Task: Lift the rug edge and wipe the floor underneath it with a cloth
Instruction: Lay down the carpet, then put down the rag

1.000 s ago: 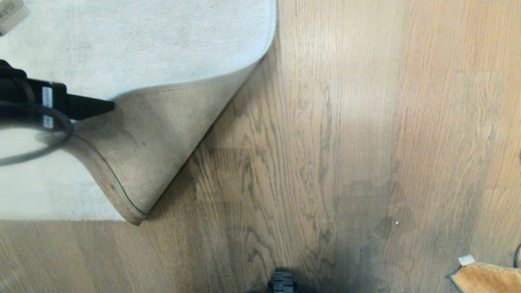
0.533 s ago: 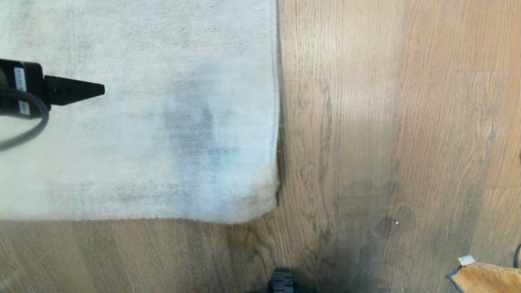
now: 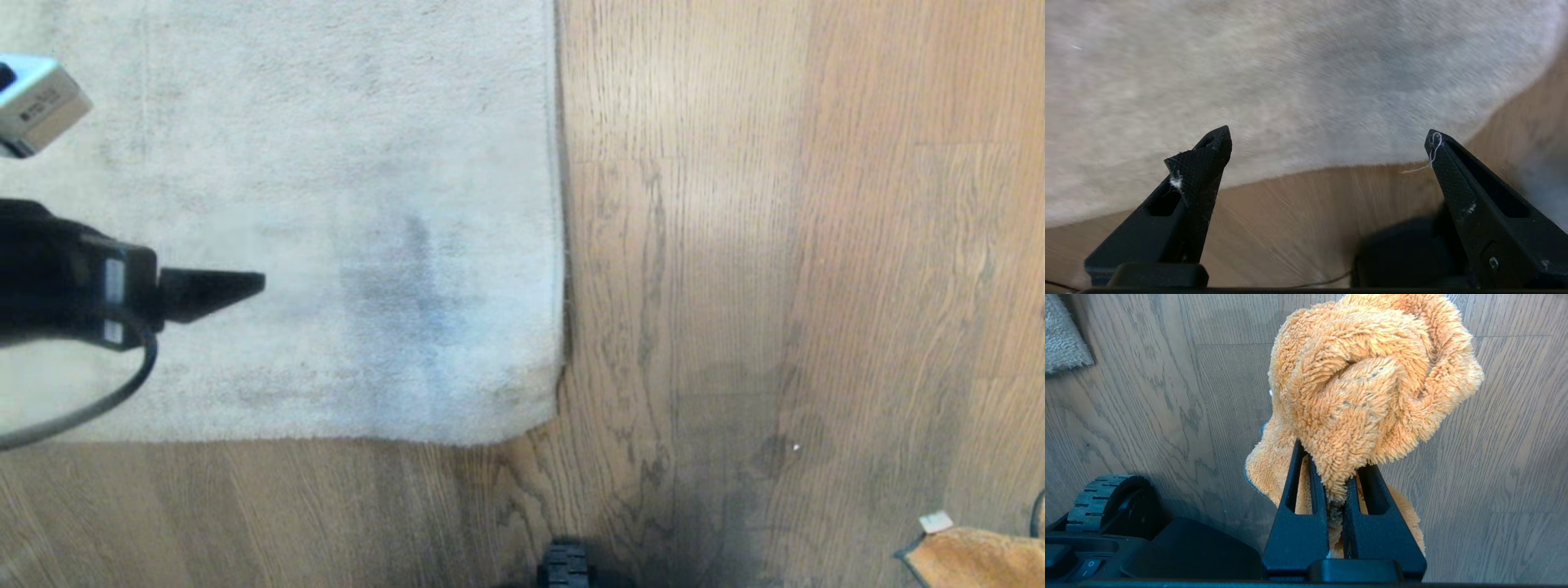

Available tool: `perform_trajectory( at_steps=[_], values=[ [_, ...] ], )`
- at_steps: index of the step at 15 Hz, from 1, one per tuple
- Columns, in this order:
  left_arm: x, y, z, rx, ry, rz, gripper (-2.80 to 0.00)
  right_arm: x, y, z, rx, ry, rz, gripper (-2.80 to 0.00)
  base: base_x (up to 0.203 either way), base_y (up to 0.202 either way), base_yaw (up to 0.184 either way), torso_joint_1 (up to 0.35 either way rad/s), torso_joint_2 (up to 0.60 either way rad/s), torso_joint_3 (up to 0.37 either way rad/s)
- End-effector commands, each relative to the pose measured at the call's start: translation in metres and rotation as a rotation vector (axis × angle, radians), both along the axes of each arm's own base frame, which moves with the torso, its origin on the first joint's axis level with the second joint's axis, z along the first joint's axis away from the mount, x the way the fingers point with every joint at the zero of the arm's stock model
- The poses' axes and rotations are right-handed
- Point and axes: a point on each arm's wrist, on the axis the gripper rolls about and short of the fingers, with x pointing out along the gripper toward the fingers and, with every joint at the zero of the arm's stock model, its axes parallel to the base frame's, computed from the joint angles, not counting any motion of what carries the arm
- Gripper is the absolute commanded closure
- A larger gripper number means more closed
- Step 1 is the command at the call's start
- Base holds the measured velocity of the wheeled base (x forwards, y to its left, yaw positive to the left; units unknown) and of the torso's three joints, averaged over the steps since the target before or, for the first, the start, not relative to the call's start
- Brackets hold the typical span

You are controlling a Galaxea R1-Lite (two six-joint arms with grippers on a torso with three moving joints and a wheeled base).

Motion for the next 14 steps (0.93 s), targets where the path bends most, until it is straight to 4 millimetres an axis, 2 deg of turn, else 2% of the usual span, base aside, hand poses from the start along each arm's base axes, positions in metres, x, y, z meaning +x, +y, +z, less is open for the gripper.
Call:
perform_trajectory(
  at_steps=[1,2,9,12,14],
  values=[
    [-0.005,-0.004,-0.007,-0.011,0.030,-0.025,-2.80,0.000,0.000,0.000,-0.001,0.002,0.002,0.00,0.000,0.000,0.000,0.000,0.00,0.000],
    [-0.005,-0.005,-0.008,-0.013,0.036,-0.026,0.00,0.000,0.000,0.000,-0.001,0.002,0.000,0.00,0.000,0.000,0.000,0.000,0.00,0.000],
    [-0.005,-0.007,-0.025,0.017,0.089,-0.046,0.00,0.000,0.000,0.000,-0.001,0.002,0.001,0.00,0.000,0.000,0.000,0.000,0.00,0.000],
    [-0.004,-0.026,-0.032,0.036,0.126,-0.142,0.00,0.000,0.000,0.000,-0.001,0.002,0.002,0.00,0.000,0.000,0.000,0.000,0.00,0.000],
    [0.001,-0.046,-0.053,0.072,0.196,-0.198,0.00,0.000,0.000,0.000,-0.001,0.002,0.000,0.00,0.000,0.000,0.000,0.000,0.00,0.000]
  ],
)
